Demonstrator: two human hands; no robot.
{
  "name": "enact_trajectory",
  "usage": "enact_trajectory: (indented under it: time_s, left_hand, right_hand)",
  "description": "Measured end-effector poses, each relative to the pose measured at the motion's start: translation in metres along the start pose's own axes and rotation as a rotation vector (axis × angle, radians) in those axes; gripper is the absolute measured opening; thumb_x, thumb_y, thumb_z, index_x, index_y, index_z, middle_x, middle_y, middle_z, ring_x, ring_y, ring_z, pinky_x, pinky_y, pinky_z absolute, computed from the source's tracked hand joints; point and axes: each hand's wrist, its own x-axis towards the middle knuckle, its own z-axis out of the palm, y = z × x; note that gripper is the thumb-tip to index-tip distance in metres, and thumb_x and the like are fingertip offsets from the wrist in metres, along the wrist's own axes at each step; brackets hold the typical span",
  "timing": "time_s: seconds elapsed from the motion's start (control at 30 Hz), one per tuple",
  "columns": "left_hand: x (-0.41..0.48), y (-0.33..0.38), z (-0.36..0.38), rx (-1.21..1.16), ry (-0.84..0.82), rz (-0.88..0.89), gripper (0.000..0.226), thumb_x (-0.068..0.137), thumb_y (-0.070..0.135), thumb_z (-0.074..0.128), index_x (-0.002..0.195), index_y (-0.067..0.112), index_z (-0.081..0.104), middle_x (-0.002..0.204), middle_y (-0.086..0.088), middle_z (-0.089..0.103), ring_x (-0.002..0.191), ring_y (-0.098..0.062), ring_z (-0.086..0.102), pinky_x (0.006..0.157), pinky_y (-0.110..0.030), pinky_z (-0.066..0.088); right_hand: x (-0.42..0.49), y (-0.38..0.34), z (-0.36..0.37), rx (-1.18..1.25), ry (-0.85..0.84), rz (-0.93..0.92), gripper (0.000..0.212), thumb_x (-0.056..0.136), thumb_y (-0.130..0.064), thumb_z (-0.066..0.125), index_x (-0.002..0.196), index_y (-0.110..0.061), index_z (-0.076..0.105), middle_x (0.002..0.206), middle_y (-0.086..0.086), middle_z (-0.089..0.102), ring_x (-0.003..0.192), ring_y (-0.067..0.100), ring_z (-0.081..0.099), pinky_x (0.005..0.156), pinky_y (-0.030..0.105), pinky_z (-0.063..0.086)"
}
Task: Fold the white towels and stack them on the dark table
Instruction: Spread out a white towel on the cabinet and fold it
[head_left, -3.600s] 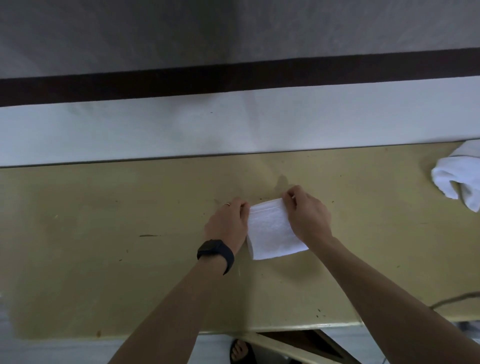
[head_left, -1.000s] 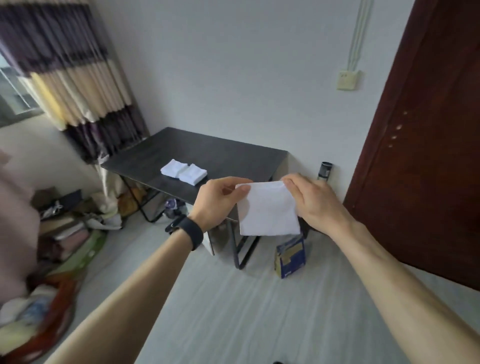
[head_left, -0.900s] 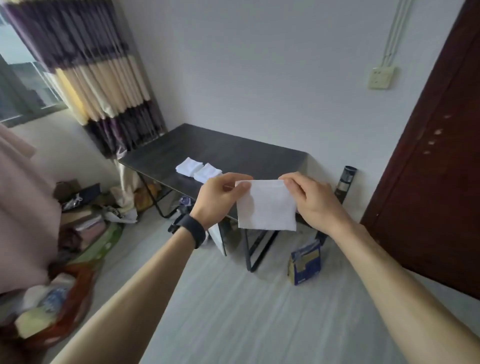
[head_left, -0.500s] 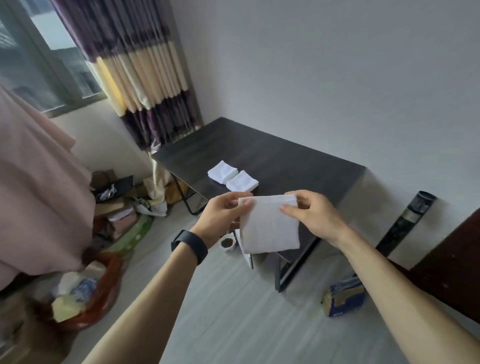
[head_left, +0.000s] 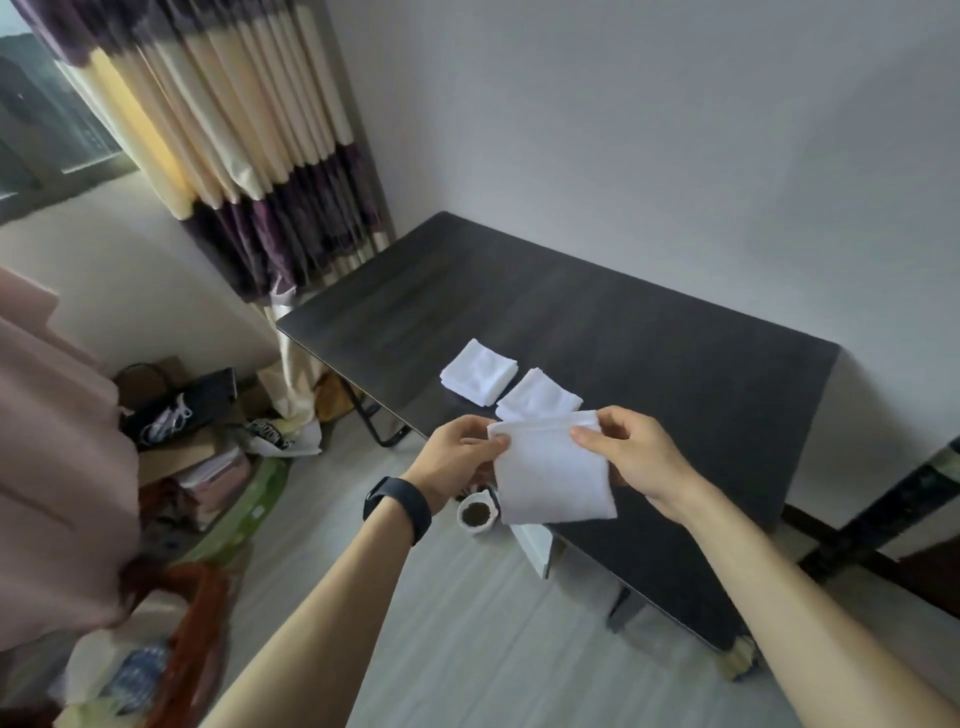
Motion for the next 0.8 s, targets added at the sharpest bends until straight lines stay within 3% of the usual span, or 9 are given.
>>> enact_trajectory:
  time_s: [0.07,0.2,0.33,0.63,0.8]
  left_hand:
    - [0.036,-0.001,-0.013,0.015,-0.01,-0.03,0.03,0.091,0.027,0.069,0.112,0.007,0.062,0.102,-0.017,0.071,0.077,-0.021,0.067,0.077,-0.039,0.058]
    - [0.101,-0.004,-0.018,0.11,-0.012,-0.027,0.026,0.096,0.036,0.059,0.11,0.014,0.059,0.082,0.001,0.063,0.066,-0.012,0.065,0.06,-0.033,0.056]
    - [0.175,-0.01,-0.013,0.226,0.031,0.008,0.019,0.094,0.046,0.055,0.106,0.031,0.056,0.101,0.0,0.068,0.09,-0.018,0.069,0.082,-0.042,0.059]
    - [0.315,-0.034,0.001,0.337,-0.041,0.006,0.022,0.096,0.044,0.056,0.114,0.032,0.058,0.105,0.005,0.064,0.095,-0.009,0.062,0.084,-0.031,0.054]
    - [0.364,-0.042,0.0,0.436,-0.094,0.024,0.019,0.095,0.036,0.059,0.114,0.032,0.061,0.098,0.011,0.061,0.089,-0.002,0.058,0.068,-0.02,0.047]
  right_hand:
    - [0.027,0.007,0.014,0.038,0.032,0.066,0.02,0.09,-0.037,0.068,0.102,-0.021,0.066,0.101,0.0,0.071,0.095,0.02,0.069,0.069,0.032,0.056]
    - [0.078,0.025,0.035,0.108,0.167,0.175,0.022,0.092,-0.04,0.065,0.104,-0.023,0.063,0.101,0.001,0.069,0.095,0.019,0.067,0.069,0.032,0.055]
    - [0.134,0.047,0.049,0.16,0.346,0.233,0.022,0.095,-0.038,0.058,0.095,-0.016,0.06,0.093,0.004,0.065,0.08,0.015,0.061,0.063,0.027,0.046]
    - [0.235,0.097,0.057,0.133,0.569,0.402,0.019,0.097,-0.039,0.053,0.1,-0.02,0.056,0.095,-0.003,0.061,0.082,0.01,0.06,0.06,0.025,0.043]
    - [0.268,0.119,0.066,0.082,0.613,0.479,0.017,0.099,-0.037,0.052,0.102,-0.02,0.056,0.092,-0.005,0.06,0.08,0.006,0.058,0.059,0.022,0.042]
